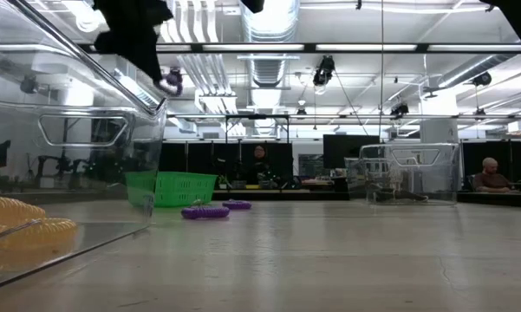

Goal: Sort spring keychains
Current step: Put the top right purple spring keychain into the green bin, then put the top purple spring keychain into the green bin

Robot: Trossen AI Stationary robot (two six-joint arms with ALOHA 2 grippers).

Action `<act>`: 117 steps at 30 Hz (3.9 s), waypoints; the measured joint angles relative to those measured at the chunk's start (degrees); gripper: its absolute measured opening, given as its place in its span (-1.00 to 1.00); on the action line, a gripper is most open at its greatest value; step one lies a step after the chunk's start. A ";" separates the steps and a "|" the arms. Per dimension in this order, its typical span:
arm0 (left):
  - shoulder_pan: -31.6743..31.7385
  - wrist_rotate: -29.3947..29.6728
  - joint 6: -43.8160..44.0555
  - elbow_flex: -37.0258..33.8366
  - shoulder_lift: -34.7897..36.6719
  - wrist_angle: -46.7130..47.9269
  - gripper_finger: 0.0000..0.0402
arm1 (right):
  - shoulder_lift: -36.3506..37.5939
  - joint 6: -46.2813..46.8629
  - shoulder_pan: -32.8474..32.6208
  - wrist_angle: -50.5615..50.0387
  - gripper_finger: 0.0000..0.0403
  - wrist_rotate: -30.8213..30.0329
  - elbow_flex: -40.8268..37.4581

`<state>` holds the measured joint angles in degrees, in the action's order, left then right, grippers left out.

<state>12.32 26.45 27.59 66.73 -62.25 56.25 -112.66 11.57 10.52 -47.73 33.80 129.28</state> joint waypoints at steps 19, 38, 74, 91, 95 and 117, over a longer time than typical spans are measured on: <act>11.04 -11.03 -3.71 -7.07 -16.61 -9.73 -1.00 | 0.00 -0.22 -1.19 -0.02 0.16 0.02 -3.19; 13.88 -15.69 -5.40 -7.07 -27.29 -11.03 -0.85 | 0.00 -0.52 -1.78 -0.02 0.16 0.07 -3.19; 14.45 -19.09 1.81 -2.22 -3.13 -12.55 -0.36 | -0.07 3.26 -1.89 0.76 0.16 -7.92 -22.57; 14.32 -19.12 7.91 -2.22 5.41 -15.73 -0.36 | -0.74 13.94 0.05 10.40 0.12 -28.09 -36.72; 13.65 -19.13 7.97 -2.22 5.41 -16.51 -0.36 | -3.10 17.60 1.33 10.23 0.12 -28.00 -37.68; 13.40 -19.14 6.95 -2.24 5.41 -16.80 -0.36 | -11.22 -22.77 -1.28 15.77 0.12 -27.64 -37.64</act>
<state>25.71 7.31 34.54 64.49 -56.84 39.44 -123.88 -11.20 9.23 -31.96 6.16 91.64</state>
